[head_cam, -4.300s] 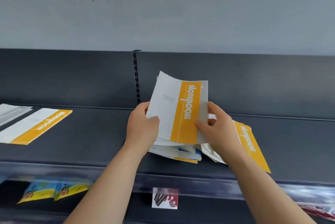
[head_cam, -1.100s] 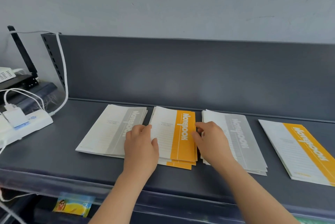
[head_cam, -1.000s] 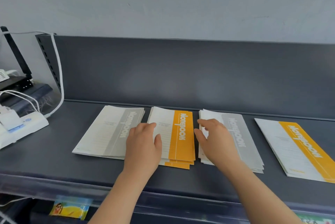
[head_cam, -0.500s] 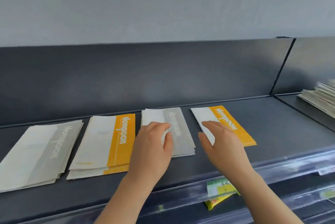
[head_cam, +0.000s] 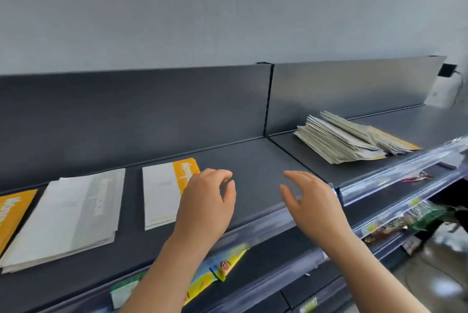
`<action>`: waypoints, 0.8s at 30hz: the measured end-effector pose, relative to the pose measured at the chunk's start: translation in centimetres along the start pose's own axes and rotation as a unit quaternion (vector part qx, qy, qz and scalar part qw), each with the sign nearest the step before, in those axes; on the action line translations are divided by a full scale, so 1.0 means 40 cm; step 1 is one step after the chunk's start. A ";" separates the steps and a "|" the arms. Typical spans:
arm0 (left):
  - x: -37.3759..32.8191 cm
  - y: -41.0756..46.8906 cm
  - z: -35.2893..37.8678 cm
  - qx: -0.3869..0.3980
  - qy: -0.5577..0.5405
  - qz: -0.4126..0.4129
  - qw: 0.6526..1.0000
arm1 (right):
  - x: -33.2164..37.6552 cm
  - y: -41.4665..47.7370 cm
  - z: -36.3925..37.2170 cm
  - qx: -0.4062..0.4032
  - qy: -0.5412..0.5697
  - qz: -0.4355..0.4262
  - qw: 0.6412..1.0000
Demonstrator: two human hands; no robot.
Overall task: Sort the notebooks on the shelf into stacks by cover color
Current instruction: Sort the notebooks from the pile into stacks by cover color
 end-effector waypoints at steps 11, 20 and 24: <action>-0.200 0.150 0.282 0.030 -0.036 0.021 0.999 | -0.339 0.158 -0.119 -0.026 -0.001 0.059 0.998; -0.320 0.354 0.457 0.046 -0.056 0.067 0.995 | -0.533 0.349 -0.179 -0.060 0.017 0.113 0.992; -0.377 0.427 0.525 0.056 -0.075 0.082 0.992 | -0.614 0.421 -0.208 -0.071 0.034 0.130 0.988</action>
Point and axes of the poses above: each hand's wrist, its own y-axis towards the middle knuckle, its own z-axis out of the palm, x = y × z, the point moved 10 cm from there along y, towards the middle knuckle, and after that the axes turned 5 degrees about z, right-handed, at the moved point
